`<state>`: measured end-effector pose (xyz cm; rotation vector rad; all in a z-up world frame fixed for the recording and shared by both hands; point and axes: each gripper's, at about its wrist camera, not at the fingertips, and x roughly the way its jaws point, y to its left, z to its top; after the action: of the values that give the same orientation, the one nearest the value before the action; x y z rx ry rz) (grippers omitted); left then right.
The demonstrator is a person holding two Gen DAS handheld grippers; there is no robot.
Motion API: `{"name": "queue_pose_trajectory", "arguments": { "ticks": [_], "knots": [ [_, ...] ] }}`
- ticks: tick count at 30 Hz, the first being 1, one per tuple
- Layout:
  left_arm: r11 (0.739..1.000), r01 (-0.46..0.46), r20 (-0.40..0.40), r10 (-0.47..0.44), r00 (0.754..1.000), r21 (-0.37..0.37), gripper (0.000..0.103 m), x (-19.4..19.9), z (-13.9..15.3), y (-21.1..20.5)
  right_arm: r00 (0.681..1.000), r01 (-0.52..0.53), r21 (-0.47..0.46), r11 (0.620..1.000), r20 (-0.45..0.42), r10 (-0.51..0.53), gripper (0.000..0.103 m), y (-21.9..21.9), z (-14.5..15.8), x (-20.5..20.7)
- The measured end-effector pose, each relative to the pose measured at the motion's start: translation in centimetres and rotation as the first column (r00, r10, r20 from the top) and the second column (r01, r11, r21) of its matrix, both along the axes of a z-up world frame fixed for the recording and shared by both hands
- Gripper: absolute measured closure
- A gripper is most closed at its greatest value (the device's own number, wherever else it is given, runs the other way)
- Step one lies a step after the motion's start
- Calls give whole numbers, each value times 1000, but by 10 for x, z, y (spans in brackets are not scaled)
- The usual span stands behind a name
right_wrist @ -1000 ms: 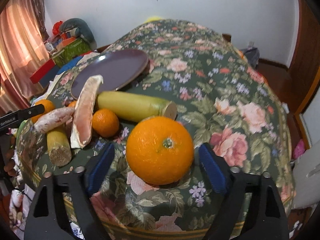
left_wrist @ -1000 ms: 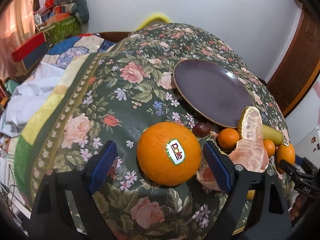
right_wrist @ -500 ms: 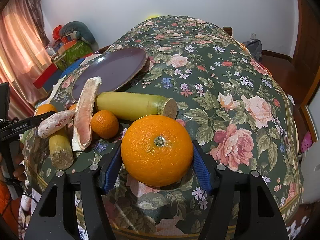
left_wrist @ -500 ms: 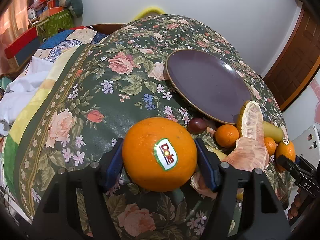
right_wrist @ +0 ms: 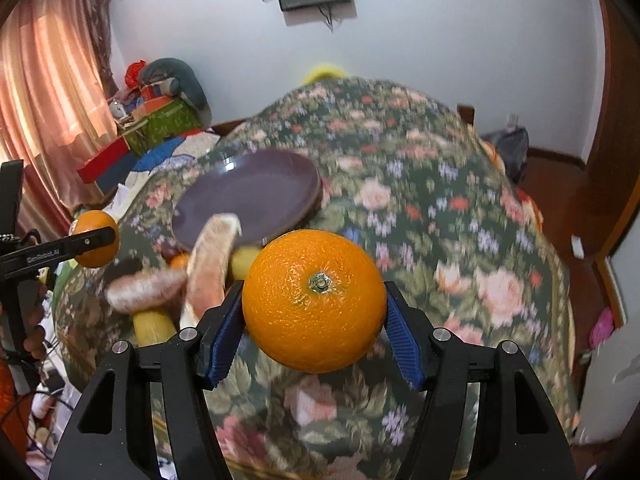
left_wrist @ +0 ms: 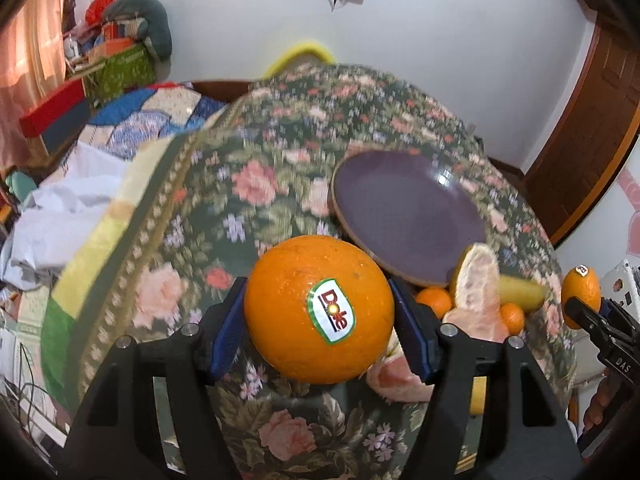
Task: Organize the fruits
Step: 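Set the Dole orange on the plate with the left gripper while the right sets its orange beside it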
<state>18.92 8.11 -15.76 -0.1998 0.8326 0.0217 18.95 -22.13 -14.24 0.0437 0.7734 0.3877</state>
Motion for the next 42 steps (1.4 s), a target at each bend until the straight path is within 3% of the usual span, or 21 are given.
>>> {"name": "queue_pose_trajectory", "arguments": {
  "ticks": [11, 23, 34, 42],
  "knots": [
    [999, 24, 120, -26, 992, 21, 35, 20, 45, -10, 993, -30, 40, 999, 117, 25, 41, 20, 36, 23],
    [997, 60, 169, -66, 983, 40, 35, 56, 58, -23, 983, -83, 45, 996, 167, 75, 41, 55, 41, 64],
    [996, 85, 125, -83, 989, -8, 35, 104, 32, -23, 990, -80, 36, 996, 116, 75, 41, 83, 21, 114],
    [996, 92, 34, -92, 995, -3, 35, 143, -5, -21, 992, -109, -55, 992, 60, 112, 41, 102, 1, 145]
  ]
}}
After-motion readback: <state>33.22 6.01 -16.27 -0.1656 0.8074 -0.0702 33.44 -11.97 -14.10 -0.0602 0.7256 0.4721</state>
